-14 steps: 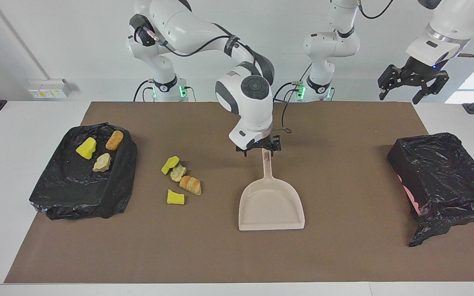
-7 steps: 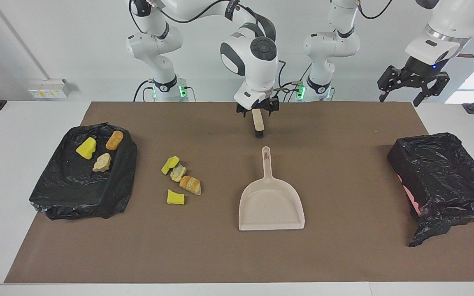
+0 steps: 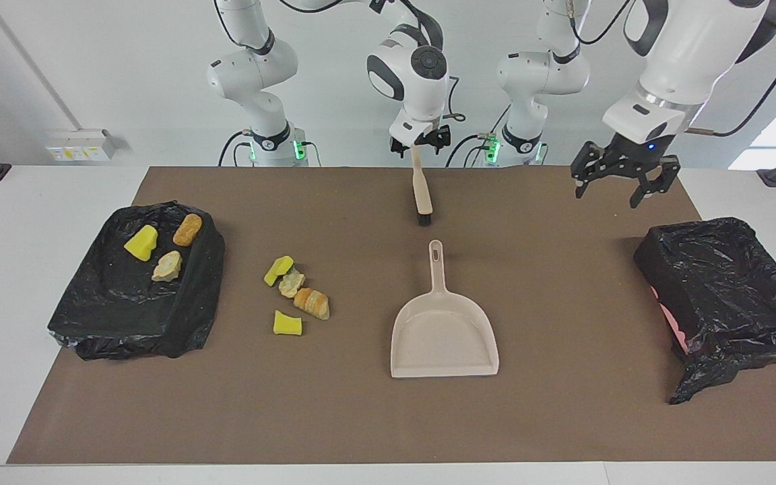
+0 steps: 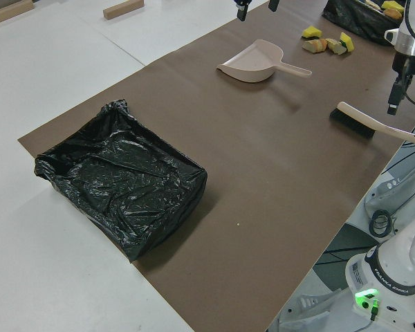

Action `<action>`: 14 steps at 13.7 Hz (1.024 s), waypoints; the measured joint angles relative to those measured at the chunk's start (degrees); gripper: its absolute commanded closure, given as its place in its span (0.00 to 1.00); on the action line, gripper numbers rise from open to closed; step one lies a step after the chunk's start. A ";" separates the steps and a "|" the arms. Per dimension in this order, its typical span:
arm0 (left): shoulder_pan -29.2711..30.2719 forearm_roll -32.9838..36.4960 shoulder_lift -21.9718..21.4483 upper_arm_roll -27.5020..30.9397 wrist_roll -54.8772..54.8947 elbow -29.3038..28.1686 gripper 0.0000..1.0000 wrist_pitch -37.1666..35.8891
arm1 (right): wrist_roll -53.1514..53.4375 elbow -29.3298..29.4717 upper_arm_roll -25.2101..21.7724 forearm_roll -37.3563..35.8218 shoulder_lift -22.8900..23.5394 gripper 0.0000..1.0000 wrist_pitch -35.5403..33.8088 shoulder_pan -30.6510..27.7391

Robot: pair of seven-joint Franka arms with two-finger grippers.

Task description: Sweep and dump trash in bin

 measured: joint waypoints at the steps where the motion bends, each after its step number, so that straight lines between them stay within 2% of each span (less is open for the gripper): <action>1: -1.24 0.00 0.59 -0.04 -0.74 -1.18 0.00 1.68 | 0.00 -2.18 -0.02 0.11 -0.25 0.00 2.17 0.94; 5: -7.68 -0.07 1.93 -0.06 -10.14 -7.06 0.00 9.25 | 0.75 -6.96 -0.07 2.24 -0.28 0.00 8.19 4.20; 6: -9.48 -0.07 2.54 -0.10 -13.36 -8.16 0.00 10.93 | 1.20 -7.22 -0.08 2.49 -0.28 0.13 8.58 4.80; 7: -11.17 -0.07 3.38 -0.13 -16.32 -8.93 0.00 12.73 | 1.31 -7.39 -0.08 2.62 -0.29 0.35 8.58 5.13; 9: -14.24 -0.07 5.62 -0.16 -20.56 -9.71 0.00 15.44 | 1.31 -7.77 -0.15 2.66 -0.29 0.87 8.58 5.21; 10: -15.70 -0.07 7.16 -0.16 -22.45 -10.02 0.00 17.27 | 1.31 -7.97 -0.26 2.67 -0.29 1.00 8.58 5.21; 14: -19.05 -0.07 10.42 -0.17 -27.09 -13.80 0.00 25.60 | 1.36 -8.08 -0.64 2.75 -0.29 1.00 8.60 5.13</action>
